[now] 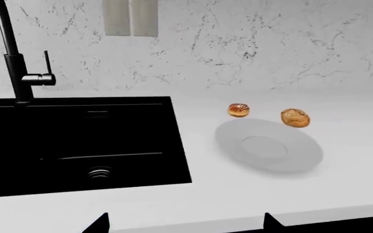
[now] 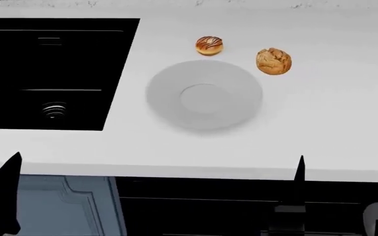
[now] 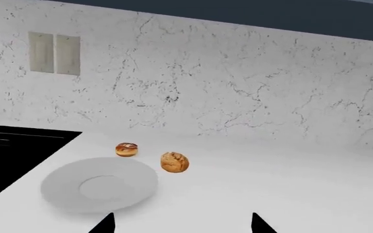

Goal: Place the pastries on the plates.

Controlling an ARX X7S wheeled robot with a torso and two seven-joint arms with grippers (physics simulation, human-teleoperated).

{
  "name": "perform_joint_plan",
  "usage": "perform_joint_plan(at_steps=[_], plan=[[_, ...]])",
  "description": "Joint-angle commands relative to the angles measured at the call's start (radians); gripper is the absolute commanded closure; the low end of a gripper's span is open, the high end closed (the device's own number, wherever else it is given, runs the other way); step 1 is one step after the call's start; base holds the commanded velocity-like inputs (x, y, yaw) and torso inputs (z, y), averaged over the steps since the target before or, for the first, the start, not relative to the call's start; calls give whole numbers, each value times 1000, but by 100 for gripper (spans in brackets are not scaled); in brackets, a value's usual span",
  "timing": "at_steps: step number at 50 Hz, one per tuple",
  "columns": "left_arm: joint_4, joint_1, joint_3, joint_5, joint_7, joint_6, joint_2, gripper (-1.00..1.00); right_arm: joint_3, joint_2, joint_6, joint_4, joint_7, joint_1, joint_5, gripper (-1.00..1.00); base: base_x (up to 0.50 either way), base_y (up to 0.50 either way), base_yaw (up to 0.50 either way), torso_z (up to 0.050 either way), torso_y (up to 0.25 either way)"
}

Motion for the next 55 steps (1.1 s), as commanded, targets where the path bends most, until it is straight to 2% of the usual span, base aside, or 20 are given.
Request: perform_joint_plan(at_steps=[1, 15, 18, 22, 25, 27, 31, 36, 55], plan=[[-5, -4, 24, -6, -16, 20, -6, -100, -11, 11, -22, 13, 3, -6, 2, -100, 0, -500, 0, 0, 0], [-23, -14, 41, 9, -20, 48, -26, -100, -20, 27, -1, 22, 41, 35, 30, -100, 0, -464, 0, 0, 0], [-42, 2, 59, 78, 24, 72, -37, -100, 29, 30, 56, 51, 90, 84, 146, -100, 0, 0, 0, 0, 0], [-44, -97, 43, -18, -51, 48, -73, -100, 74, 93, 142, 74, 184, 214, 347, -100, 0, 0, 0, 0, 0], [-75, -226, 56, -123, -139, 30, -117, -100, 72, 150, 177, 109, 244, 348, 475, -100, 0, 0, 0, 0, 0], [-86, -292, 82, -148, -170, 24, -136, -100, 49, 173, 189, 117, 252, 414, 480, -100, 0, 0, 0, 0, 0], [-84, -340, 113, -163, -193, 26, -141, -100, 24, 181, 186, 118, 243, 479, 481, -100, 314, 0, 0, 0, 0], [-85, -338, 122, -135, -160, 34, -146, -100, 18, 185, 184, 112, 242, 479, 468, -100, 500, 0, 0, 0, 0], [-93, -326, 144, -177, -197, 57, -164, -100, 18, 180, 168, 101, 245, 442, 476, -100, 500, 0, 0, 0, 0]])
